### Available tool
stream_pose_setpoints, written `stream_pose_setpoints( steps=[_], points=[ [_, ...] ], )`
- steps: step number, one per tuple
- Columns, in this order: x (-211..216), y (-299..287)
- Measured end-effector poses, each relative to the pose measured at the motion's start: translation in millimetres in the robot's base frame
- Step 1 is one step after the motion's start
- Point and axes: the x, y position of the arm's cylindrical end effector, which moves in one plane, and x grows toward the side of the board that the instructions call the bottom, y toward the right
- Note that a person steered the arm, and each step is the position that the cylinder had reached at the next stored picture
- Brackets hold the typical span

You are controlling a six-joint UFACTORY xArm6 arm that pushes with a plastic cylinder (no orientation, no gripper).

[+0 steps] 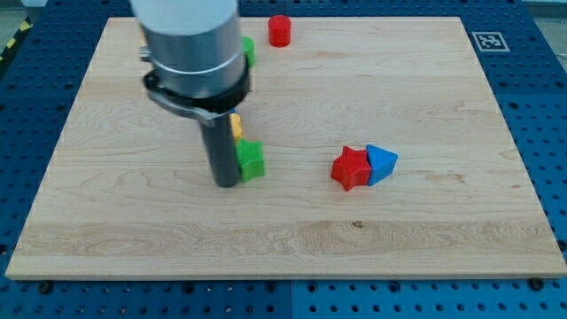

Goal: Separate green star from the yellow heart

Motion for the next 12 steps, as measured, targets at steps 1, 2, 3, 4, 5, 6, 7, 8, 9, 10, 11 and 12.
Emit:
stream_pose_setpoints(
  steps=[1,2,3,4,5,6,7,8,9,10,11,12],
  points=[
    [0.0,30.9],
    [0.0,47.6],
    [0.3,47.8],
    [1.3,41.0],
    [-0.1,13.5],
    [-2.3,4.0],
    [-7.3,4.0],
    [-31.2,4.0],
    [-36.8,8.3],
    [-36.8,26.6],
    [-36.8,51.1],
    [-36.8,86.4]
  ],
)
